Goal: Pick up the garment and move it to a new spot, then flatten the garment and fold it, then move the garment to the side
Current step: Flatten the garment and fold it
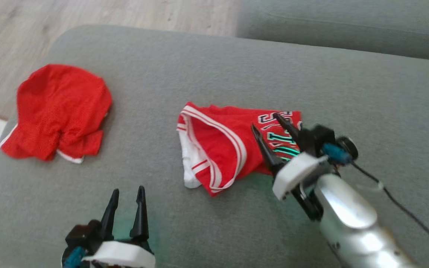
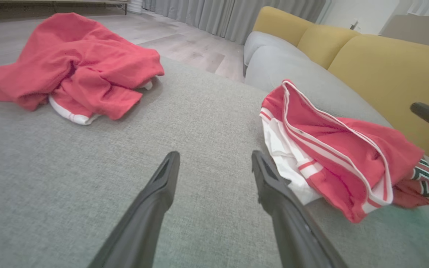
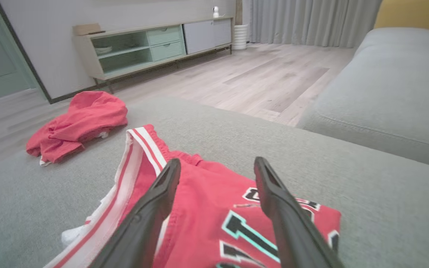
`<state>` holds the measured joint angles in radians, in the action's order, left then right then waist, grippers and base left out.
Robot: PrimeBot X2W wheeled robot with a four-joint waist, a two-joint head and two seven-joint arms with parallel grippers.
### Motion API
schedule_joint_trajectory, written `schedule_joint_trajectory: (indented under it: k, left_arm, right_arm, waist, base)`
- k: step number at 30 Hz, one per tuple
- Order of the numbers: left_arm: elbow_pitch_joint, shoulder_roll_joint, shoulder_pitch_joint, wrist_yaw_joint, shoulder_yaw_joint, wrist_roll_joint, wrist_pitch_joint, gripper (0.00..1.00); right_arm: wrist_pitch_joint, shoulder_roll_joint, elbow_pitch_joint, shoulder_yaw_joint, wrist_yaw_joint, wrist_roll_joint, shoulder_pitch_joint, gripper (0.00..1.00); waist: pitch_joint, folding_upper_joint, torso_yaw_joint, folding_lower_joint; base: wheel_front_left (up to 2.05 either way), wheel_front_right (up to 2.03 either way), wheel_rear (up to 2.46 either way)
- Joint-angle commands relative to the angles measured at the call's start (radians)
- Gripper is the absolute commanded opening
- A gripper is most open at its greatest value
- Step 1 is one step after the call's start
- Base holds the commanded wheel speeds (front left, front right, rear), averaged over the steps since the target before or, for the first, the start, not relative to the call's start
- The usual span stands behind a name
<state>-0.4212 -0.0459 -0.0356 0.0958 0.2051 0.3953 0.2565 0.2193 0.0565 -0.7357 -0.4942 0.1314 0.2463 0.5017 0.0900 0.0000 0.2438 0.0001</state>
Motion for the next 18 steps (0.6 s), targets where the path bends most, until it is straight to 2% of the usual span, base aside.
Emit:
schedule_joint_trajectory:
  k: [1, 11, 18]
  left_arm:
    - [0.029, -0.004, -0.045, -0.005, -0.021, 0.006, 0.005, 1.00]
    - [0.038, -0.004, -0.056, -0.012, 0.024, 0.041, 0.005, 1.00]
    - [0.056, -0.004, -0.091, -0.018, 0.088, 0.086, 0.005, 1.00]
  right_arm:
    - [0.004, -0.006, 0.015, -0.027, -0.001, 0.013, 0.045, 1.00]
    - [-0.041, -0.006, -0.130, -0.219, -0.001, 0.057, 0.211, 1.00]
    - [-0.102, -0.006, -0.230, -0.303, -0.001, 0.084, 0.324, 1.00]
  waist:
    - [0.016, 0.0000, 0.024, -0.0001]
    - [0.039, 0.0000, 0.098, -0.0001]
    - [0.078, 0.0000, 0.168, -0.0001]
  base:
    - [0.00, 0.00, 0.00]
    - [0.00, 0.00, 0.00]
    - [0.00, 0.00, 0.00]
